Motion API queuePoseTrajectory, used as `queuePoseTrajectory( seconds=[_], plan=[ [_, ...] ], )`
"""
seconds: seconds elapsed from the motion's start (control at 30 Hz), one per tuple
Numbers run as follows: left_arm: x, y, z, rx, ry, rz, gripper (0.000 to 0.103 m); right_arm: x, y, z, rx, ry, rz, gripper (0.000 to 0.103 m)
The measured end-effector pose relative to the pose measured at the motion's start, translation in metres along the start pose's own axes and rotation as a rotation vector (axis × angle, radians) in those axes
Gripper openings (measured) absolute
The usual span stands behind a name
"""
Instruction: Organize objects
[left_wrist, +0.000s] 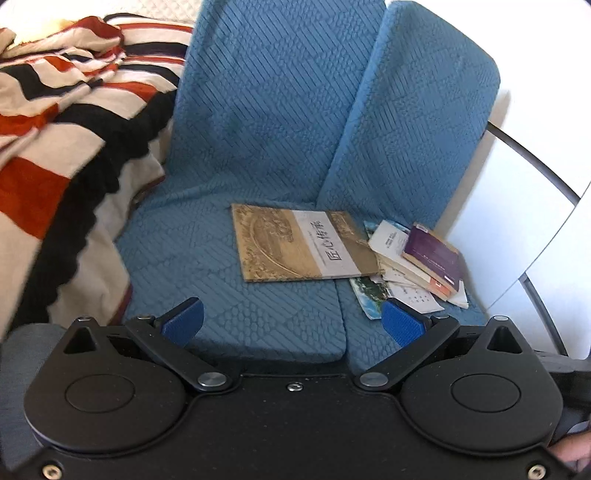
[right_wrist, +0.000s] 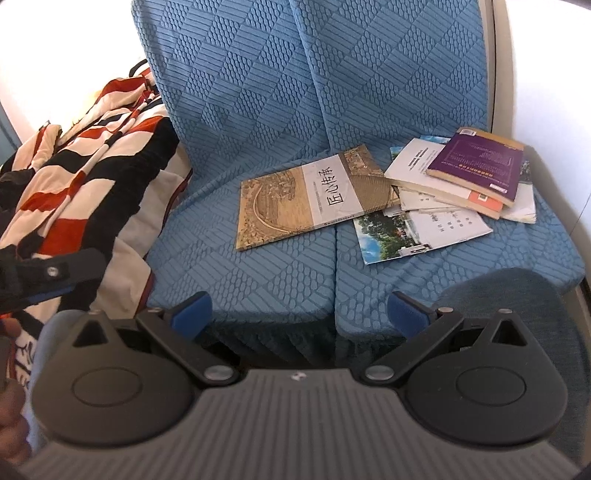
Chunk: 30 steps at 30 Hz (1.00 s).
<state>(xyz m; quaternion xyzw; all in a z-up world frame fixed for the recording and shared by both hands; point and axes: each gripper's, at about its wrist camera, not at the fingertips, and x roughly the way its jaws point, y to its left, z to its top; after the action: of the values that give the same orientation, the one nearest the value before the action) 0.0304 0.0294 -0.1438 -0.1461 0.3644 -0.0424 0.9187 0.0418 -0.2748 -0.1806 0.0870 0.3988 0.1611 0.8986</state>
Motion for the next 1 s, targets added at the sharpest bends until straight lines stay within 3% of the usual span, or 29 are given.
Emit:
queuePoseTrajectory(
  seconds=[0.13, 0.27, 0.63, 0.77, 0.9, 1.0],
  plan=[
    [0.025, 0.003, -0.008, -0.02, 0.014, -0.023, 0.103, 0.017, -0.005, -0.008, 0.011, -0.002, -0.007, 0.103],
    [0.037, 0.006, -0.01, -0.03, -0.013, -0.017, 0.103, 0.03, -0.009, -0.012, -0.014, -0.061, -0.021, 0.103],
    [0.089, 0.022, 0.011, -0.033, -0.059, -0.015, 0.103, 0.076, -0.018, -0.001, -0.003, -0.119, 0.015, 0.102],
    [0.111, 0.026, 0.02, -0.004, -0.037, -0.001, 0.103, 0.092, -0.025, 0.008, 0.039, -0.101, 0.042, 0.098],
    [0.137, 0.033, 0.028, -0.014, 0.022, -0.008, 0.102, 0.109, -0.024, 0.015, 0.043, -0.086, 0.056, 0.098],
    [0.158, 0.043, 0.035, -0.043, 0.068, -0.024, 0.101, 0.125, -0.026, 0.025, 0.075, -0.069, 0.092, 0.091]
  ],
)
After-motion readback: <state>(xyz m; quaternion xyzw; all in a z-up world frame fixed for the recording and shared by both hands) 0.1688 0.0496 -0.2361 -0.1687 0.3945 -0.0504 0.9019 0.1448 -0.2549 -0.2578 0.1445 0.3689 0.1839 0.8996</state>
